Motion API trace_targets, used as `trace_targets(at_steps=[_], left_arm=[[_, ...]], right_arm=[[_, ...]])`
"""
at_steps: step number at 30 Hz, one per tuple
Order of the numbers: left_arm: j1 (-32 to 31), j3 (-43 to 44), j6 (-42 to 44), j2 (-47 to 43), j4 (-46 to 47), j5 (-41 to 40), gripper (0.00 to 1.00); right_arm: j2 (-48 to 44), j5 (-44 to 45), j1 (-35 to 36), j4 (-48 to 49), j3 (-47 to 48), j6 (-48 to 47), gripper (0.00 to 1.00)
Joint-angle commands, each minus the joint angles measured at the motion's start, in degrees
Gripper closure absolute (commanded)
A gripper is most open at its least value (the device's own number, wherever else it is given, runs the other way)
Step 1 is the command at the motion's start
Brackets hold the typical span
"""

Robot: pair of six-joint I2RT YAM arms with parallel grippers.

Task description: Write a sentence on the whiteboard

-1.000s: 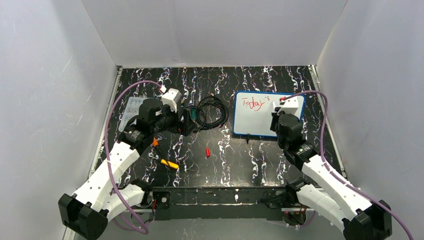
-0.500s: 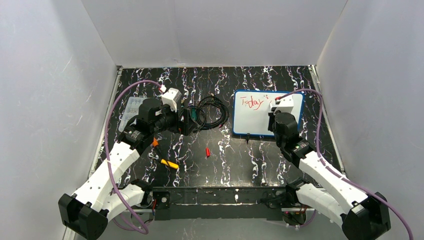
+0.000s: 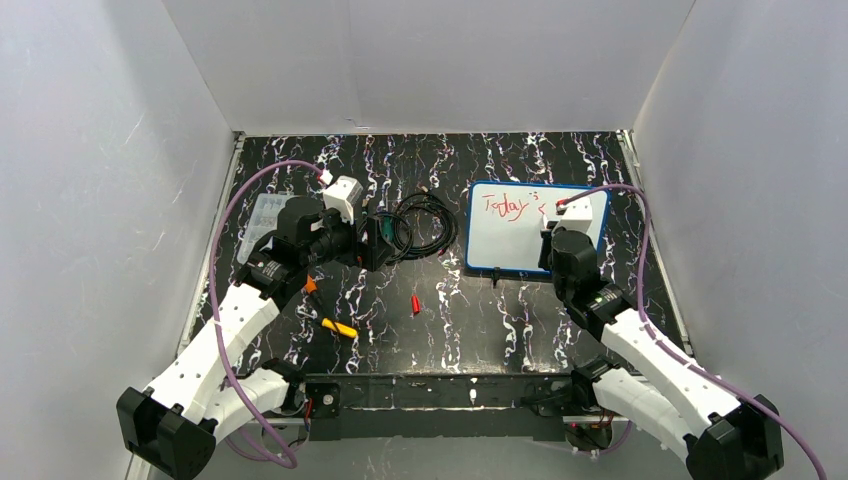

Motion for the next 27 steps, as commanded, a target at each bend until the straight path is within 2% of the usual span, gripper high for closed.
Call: trace_targets(at_steps=[1,9,14,19,22,27], left_arm=[[0.2,-0.3,-0.1,-1.6,0.1,0.9,0.11],[0.2,-0.3,-0.1,-1.8,0.1,0.8,0.11],[0.2,-0.4,-0.1,-1.8,0.1,0.8,0.11],[0.2,-0.4,-0.1,-1.8,0.1,0.8,0.11],[0.2,-0.5,-0.1,-1.8,0.1,0.8,0.11],[0.2,-0.4,-0.1,-1.8,0.1,0.7,0.11]], right_arm=[[0.7,1.6,-0.4,-0.8,-0.7,1.7,0.99],[0.9,-3.8,-0.4,0.5,-0.7,0.6,0.99],[-2.7,-5.8,-0.4,2.3,-0.9,0.1,0.99],[-7.0,-1.1,-0.4,2.4,-0.5,-0.3,0.99],[-7.6,2.9,-0.4,1.0,0.4,-0.3,0.99],[-7.2,4.7,-0.6,1.7,0.2,-0.5,0.99]])
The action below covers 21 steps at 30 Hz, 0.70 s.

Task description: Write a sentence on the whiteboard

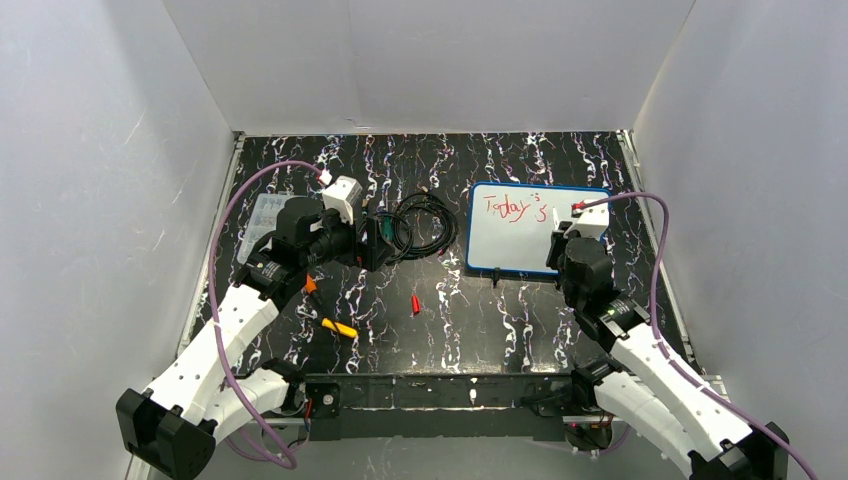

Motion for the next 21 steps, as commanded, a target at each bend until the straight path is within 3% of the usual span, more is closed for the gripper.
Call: trace_targets(at_steps=[1,21], left_arm=[[0.2,-0.4,0.1,-1.5,0.0,0.7,0.11],[0.2,-0.4,0.2,-1.4,0.0,0.8,0.11]], right_arm=[[0.0,3.5,-0.6,2.3,0.9,-1.2,0.99],[6.1,-0.9,-6.4,10.6,2.4,-4.7,0.99]])
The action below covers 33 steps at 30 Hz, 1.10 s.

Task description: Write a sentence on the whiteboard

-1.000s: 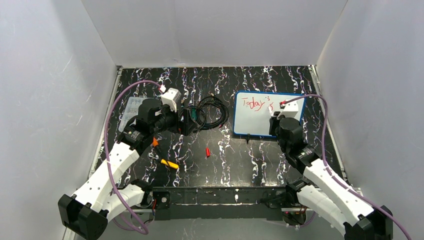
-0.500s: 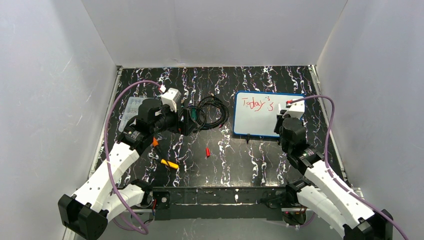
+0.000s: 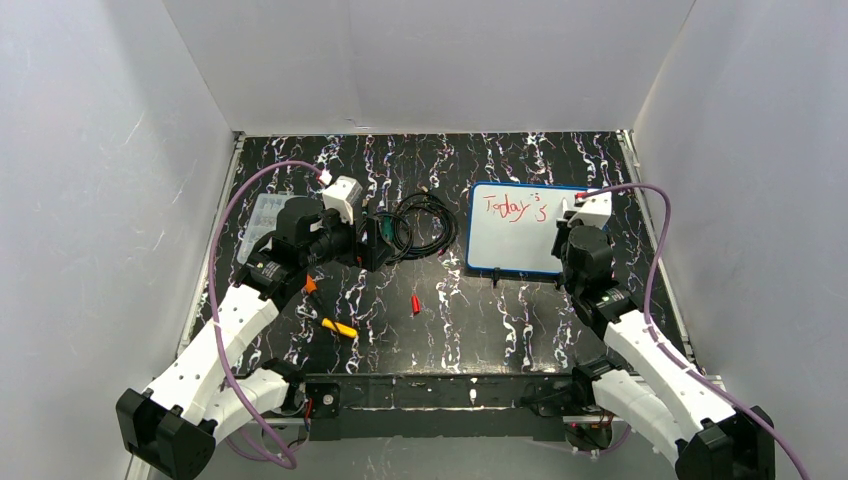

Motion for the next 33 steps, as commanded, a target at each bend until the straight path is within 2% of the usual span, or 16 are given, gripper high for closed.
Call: trace_targets(at_steps=[1,20,33], left_arm=[[0.2,-0.3,0.1,-1.5,0.0,0.8,0.11],[0.2,-0.5,-0.2,-2.3,0.3,1.3,0.1],[0.2,-0.6,-0.3,-2.4,0.3,1.4,0.1]], right_arm=[[0.0,-0.3,-0.5,2.7,2.2,-0.2,0.99],[-1.7,-2.4,-0.5,-11.0,-1.4,10.8,0.99],[-4.2,2.0,-0.5,-9.8,0.5,7.8,0.99]])
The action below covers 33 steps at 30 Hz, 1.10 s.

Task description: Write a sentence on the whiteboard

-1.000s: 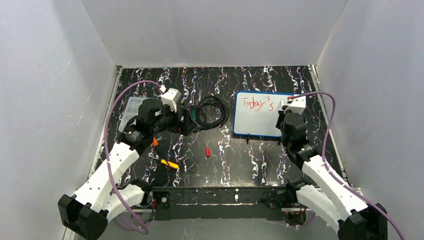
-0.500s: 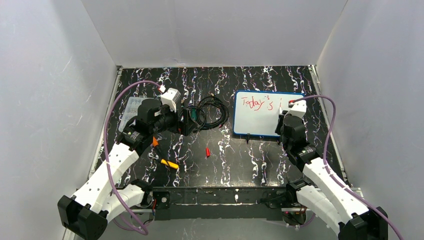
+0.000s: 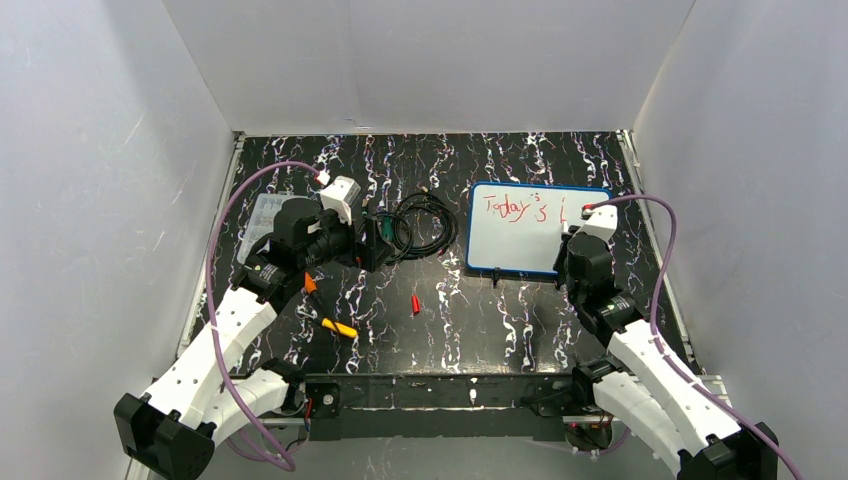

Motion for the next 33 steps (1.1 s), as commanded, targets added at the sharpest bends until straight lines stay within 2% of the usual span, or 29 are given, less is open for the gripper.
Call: trace_targets(at_steps=[1,18,33], left_arm=[[0.2,-0.4,0.1,-1.4,-0.1,0.9,0.1],[0.2,-0.5,0.1,-1.7,-0.1,0.8,0.1],[0.2,-0.5,-0.2,-1.9,0.2,1.3,0.1]], right_arm=[[0.0,2.4,-0.2,2.7,2.0,-1.9,0.99],[3.9,1.8,-1.0,8.8,3.6,-6.1,0.99],[1.9,1.4,-1.0,1.2,1.2,-0.7,0.99]])
